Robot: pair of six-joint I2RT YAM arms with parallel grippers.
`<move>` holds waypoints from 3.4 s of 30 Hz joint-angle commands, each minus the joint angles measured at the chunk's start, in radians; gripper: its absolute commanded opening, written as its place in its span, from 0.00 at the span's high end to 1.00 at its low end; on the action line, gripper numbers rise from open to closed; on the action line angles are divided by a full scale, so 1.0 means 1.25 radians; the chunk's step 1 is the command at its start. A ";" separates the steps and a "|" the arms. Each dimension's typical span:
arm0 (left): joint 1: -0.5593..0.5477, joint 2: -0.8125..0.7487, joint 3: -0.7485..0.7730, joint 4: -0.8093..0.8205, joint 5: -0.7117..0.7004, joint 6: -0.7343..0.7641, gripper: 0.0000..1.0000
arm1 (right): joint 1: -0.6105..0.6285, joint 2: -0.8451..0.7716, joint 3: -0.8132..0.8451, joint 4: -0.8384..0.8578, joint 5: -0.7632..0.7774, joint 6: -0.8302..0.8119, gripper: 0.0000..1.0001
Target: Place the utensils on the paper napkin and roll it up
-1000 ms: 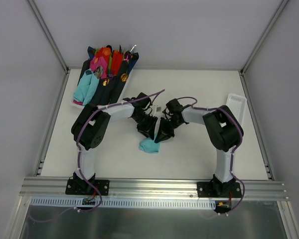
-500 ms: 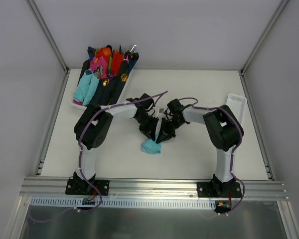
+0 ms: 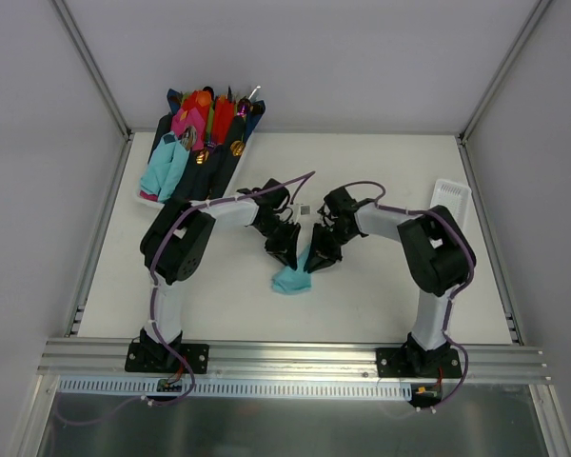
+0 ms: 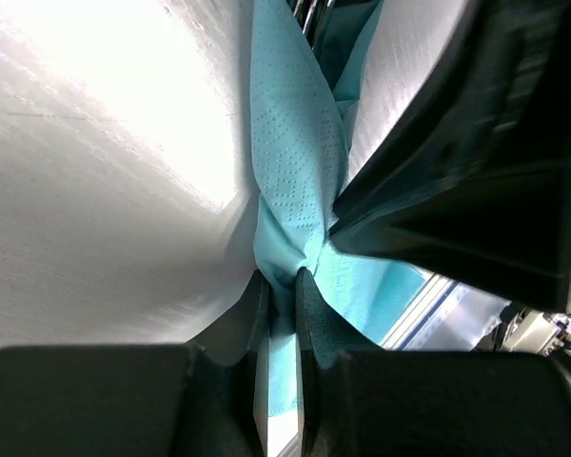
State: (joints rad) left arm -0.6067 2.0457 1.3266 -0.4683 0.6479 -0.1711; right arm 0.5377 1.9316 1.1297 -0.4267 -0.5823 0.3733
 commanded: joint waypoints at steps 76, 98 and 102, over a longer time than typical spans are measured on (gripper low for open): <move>0.177 -0.499 -0.045 0.101 0.477 -0.111 0.48 | -0.010 -0.490 -0.052 0.446 -0.154 0.111 1.00; 0.116 -0.514 -0.071 0.118 0.422 -0.105 0.76 | 0.072 -0.446 0.039 0.470 -0.197 0.124 1.00; 0.114 -0.533 -0.091 0.163 0.406 -0.137 0.86 | 0.079 -0.433 0.045 0.471 -0.194 0.126 1.00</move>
State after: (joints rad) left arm -0.4530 1.4261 1.2247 -0.3412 1.1744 -0.3099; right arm 0.6079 1.3830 1.1275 0.1070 -0.7864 0.5201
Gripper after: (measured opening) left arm 0.177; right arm 0.131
